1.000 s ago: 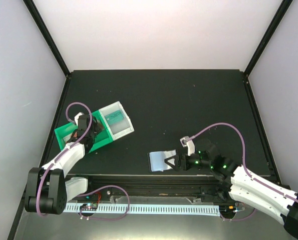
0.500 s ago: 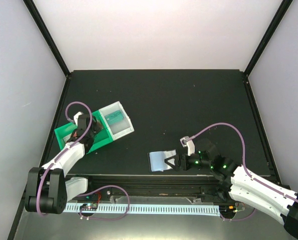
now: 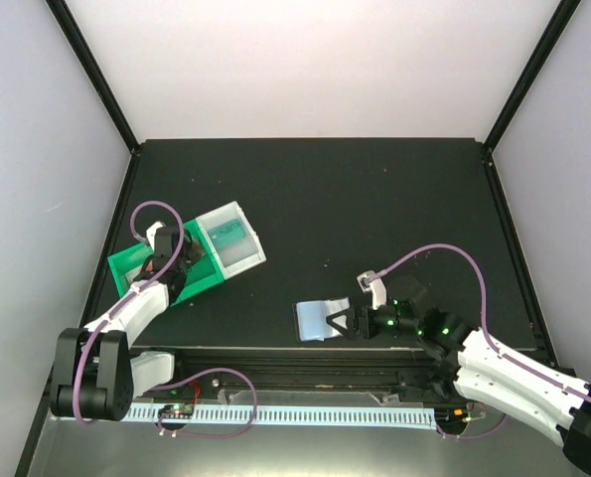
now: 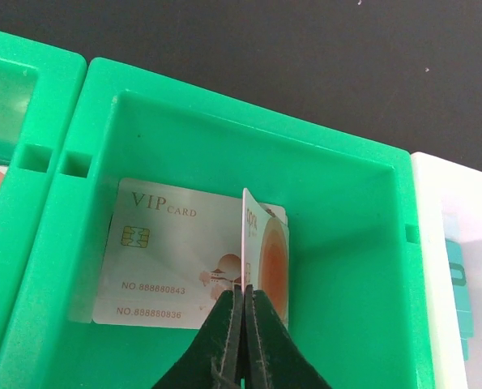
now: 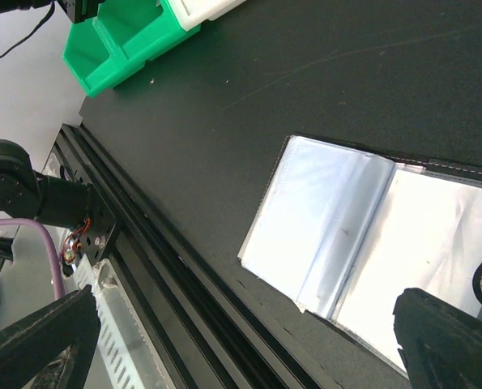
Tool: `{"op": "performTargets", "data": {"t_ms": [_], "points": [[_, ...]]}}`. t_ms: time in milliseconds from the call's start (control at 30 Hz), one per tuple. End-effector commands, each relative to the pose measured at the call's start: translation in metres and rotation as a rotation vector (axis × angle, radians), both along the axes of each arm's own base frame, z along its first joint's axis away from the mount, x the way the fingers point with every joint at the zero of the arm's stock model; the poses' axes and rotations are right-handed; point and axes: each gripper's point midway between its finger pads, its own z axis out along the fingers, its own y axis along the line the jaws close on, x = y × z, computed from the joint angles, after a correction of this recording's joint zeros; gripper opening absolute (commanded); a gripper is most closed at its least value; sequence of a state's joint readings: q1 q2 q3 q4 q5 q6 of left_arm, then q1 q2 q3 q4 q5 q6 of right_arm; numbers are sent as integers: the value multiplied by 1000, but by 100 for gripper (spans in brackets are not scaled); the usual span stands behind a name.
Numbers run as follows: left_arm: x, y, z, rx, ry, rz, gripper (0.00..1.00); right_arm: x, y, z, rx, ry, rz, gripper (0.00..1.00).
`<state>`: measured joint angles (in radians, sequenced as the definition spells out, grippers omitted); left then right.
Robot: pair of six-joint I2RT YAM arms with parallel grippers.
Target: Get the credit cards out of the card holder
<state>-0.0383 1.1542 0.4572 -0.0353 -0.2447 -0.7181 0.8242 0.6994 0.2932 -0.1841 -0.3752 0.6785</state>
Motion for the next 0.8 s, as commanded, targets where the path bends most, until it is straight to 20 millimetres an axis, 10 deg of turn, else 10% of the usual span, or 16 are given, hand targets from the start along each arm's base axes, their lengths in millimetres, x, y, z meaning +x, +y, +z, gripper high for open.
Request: {"op": "performTargets", "data": {"t_ms": [0, 367, 767], "points": [[9, 11, 14, 49, -23, 32, 4, 3, -1, 3, -5, -26, -7, 100], [9, 13, 13, 63, -5, 35, 8, 2, -3, 1, -11, -21, -14, 100], [10, 13, 31, 65, -13, 30, 50, 2, -5, 2, -18, -19, -24, 100]]}}
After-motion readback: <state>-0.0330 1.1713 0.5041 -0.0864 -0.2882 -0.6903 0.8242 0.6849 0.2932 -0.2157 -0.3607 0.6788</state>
